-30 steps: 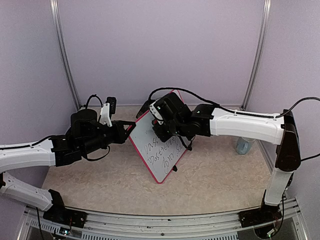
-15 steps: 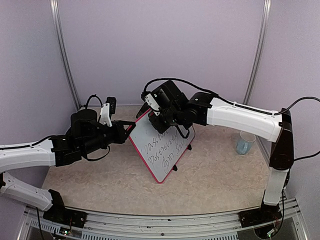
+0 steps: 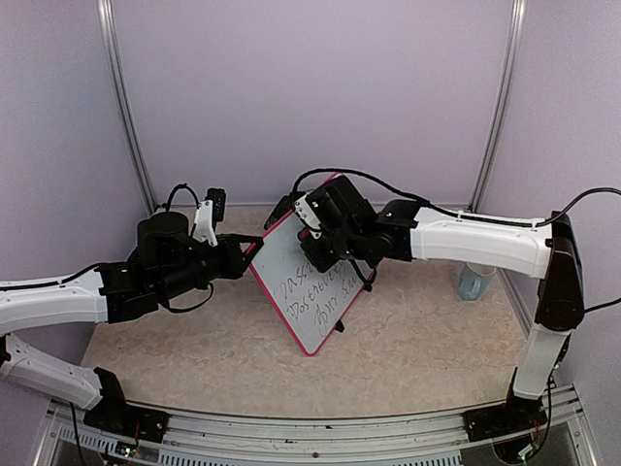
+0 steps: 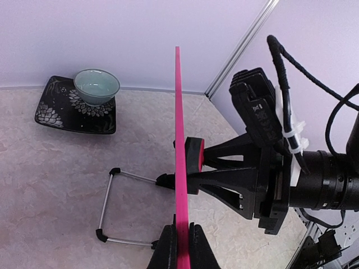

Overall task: Erase the whiteboard
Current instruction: Erase the whiteboard at the center of the board.

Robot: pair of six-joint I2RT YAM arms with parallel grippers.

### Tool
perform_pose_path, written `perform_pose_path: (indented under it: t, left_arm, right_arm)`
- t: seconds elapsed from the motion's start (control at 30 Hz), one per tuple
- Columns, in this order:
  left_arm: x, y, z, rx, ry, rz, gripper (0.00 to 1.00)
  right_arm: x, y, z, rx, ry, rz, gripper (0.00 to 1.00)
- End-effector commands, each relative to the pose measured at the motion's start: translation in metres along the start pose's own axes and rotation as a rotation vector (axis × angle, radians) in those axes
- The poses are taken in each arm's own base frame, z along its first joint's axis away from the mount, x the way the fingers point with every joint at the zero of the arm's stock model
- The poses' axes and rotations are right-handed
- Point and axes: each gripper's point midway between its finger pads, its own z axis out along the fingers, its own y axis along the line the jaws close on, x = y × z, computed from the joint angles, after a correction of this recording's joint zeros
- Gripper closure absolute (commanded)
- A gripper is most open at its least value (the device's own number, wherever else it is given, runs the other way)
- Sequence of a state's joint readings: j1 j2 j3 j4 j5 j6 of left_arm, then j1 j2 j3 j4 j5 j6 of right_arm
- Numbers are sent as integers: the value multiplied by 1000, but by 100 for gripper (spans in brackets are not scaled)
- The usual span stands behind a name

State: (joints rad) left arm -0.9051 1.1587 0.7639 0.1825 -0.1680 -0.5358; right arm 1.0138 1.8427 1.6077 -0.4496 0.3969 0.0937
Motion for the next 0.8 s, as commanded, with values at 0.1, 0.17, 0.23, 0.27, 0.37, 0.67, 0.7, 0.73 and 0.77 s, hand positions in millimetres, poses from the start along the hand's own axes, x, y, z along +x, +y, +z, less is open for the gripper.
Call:
perform_pose_path:
  t: [0.1,0.17,0.23,0.27,0.37,0.67,0.7,0.73,0.77]
  left_arm:
    - [21,-49,-8,215,103,31,100]
    - [21,-49,-7,215,105,30,100]
    - [22,-49,-7,215,108,32,100]
    - [22,-49,-7,213,111,32,100]
    - [23,-49,-7,213,112,30,100]
    - [21,-50,-7,215,109,38,100]
    - [22,-50,-7,215,110,38,100]
    - [21,-51,-7,215,110,39,100]
    - [21,-51,-7,216,110,39,100]
  right_arm:
    - [-2,12,15,-73,-1,12,72]
    - [-16,12,12,-75,-22,12,72]
    - [-31,11,9,-75,-47,12,72]
    - [-36,11,8,-77,-54,10,72]
    - [-54,9,5,-72,-79,8,72]
    - [-49,7,9,-54,-63,8,72]
    - [-41,7,12,-51,-50,6,72]
    - [-29,10,16,-52,-26,2,72]
    - [-21,10,18,-51,-14,2,72]
